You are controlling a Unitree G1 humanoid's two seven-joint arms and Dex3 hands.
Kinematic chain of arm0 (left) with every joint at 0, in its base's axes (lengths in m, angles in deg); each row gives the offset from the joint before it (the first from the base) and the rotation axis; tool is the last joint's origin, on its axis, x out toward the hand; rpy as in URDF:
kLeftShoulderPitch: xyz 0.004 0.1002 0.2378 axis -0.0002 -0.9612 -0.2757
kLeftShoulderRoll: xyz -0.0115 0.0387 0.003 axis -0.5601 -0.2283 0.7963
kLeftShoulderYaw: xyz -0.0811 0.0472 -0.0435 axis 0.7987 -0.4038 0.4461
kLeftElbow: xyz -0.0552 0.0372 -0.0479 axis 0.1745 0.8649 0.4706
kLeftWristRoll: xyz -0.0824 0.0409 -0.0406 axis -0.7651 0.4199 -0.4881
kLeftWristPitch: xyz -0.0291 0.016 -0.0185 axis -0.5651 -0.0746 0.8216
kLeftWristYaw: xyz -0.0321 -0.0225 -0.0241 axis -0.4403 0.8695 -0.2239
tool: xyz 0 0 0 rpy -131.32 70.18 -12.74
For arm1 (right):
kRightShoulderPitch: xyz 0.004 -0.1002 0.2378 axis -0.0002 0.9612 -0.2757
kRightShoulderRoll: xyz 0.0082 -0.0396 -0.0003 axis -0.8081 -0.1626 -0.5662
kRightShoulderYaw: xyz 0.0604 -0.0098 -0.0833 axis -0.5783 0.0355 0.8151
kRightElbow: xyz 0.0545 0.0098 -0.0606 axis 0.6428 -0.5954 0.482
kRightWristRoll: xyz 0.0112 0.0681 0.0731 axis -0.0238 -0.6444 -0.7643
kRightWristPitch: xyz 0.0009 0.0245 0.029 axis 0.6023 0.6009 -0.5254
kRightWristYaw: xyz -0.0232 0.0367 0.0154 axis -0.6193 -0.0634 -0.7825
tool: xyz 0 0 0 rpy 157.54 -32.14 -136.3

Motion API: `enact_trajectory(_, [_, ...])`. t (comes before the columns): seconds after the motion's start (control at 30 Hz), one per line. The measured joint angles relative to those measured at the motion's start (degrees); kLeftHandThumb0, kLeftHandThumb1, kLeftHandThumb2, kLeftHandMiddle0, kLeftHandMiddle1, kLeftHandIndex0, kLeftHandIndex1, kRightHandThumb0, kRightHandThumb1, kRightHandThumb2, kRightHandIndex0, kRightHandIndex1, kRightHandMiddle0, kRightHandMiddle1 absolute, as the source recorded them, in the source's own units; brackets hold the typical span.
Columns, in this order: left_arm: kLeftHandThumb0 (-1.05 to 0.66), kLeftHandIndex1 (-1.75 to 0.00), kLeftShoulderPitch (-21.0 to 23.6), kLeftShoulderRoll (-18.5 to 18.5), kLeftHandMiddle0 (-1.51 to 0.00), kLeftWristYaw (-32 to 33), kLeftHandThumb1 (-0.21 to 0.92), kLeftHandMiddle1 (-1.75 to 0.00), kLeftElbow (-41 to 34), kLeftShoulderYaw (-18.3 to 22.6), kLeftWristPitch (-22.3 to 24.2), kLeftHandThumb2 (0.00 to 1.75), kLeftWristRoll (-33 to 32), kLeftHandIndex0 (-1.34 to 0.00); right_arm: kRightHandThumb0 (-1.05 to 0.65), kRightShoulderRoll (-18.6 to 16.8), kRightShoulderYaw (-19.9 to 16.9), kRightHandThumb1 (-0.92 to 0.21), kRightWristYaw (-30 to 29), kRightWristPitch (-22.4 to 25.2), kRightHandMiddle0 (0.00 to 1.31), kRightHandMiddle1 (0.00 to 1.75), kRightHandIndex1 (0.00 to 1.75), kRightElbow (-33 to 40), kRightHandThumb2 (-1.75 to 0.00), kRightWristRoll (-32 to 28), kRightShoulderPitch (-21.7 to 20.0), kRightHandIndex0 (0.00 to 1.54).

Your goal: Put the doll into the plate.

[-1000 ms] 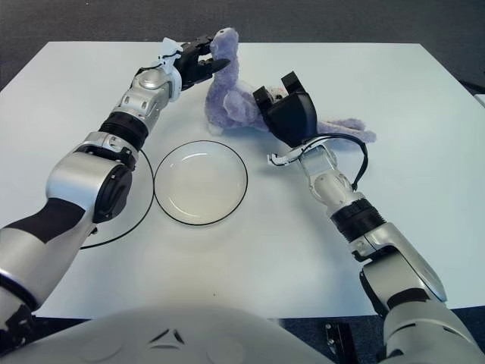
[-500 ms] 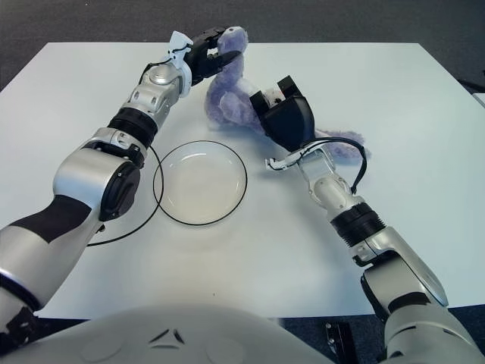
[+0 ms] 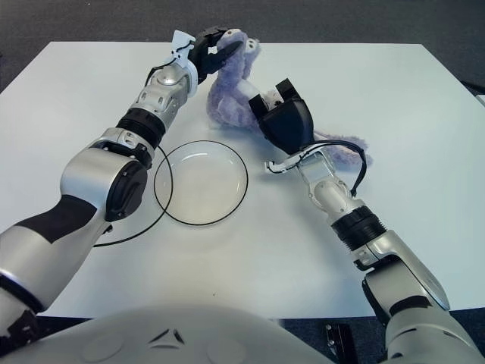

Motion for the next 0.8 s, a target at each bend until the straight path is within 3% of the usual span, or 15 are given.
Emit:
enact_trajectory(0.13, [0.01,-1.75,0.0,0.1,-0.67,0.7,0.86,-1.74,0.2,-0.2,-2.0,0.00,0.3,-0.54,-0.37,0.0,0.0,-0.88,0.0,0.6,0.66,1.27,1.75,0.5,-0.17,0.6,0.7,0.61])
enact_trajectory(0.2, [0.03,-1.75,-0.1,0.2,-0.68,0.7,0.86,-1.75,0.3,-0.3,-3.2,0.00,0.3,-0.54,-0.16,0.0,-0.1,-0.84,0.2,1.0,0.66,1.11,1.62,0.9,-0.27,0.6,1.2,0.56])
enact_trajectory(0.27, [0.04,-1.75,-0.4,0.2,-0.69,0.7,0.87,-1.75,0.3,-0.5,-4.9,0.00,0.4,-0.54,-0.08,-0.2,-0.2,-0.84,1.4,1.6,0.64,1.06,1.57,2.0,-0.27,0.6,1.7,0.55])
enact_trajectory(0.57, [0.07,-1.75,-3.6,0.4,-0.71,-1.6,0.87,-1.75,0.1,-0.8,-13.1,0.00,0.4,-0.54,-0.01,-1.9,-2.3,-0.92,8.7,3.8,0.59,1.12,1.43,9.2,-0.17,0.3,6.1,0.53])
enact_trajectory(0.63, [0.08,-1.75,-4.4,0.3,-0.71,-2.2,0.87,-1.75,-0.2,-0.9,-15.2,0.00,0.4,-0.55,-0.19,-2.3,-3.1,-0.92,10.1,3.9,0.58,1.23,1.36,11.0,-0.16,-0.9,7.2,0.42])
enact_trajectory(0.7, [0.09,-1.75,-4.9,0.3,-0.71,-2.3,0.87,-1.75,-0.4,-1.1,-16.7,0.01,0.5,-0.55,-0.44,-2.5,-4.1,-0.92,11.5,3.7,0.47,1.07,1.20,12.6,-0.09,-2.6,8.2,0.36])
enact_trajectory(0.77, [0.09,-1.75,-5.2,0.2,-0.71,-2.3,0.87,-1.75,-0.4,-1.2,-17.8,0.01,0.7,-0.55,-0.53,-2.5,-5.0,-0.92,12.8,3.2,0.44,1.01,1.15,13.7,-0.06,-4.2,8.6,0.33])
enact_trajectory(0.8, [0.09,-1.75,-5.2,0.2,-0.72,-2.3,0.88,-1.75,-0.4,-1.3,-18.2,0.01,0.7,-0.55,-0.59,-2.5,-5.5,-0.92,13.2,2.9,0.41,0.88,1.00,14.2,-0.07,-4.7,8.7,0.32])
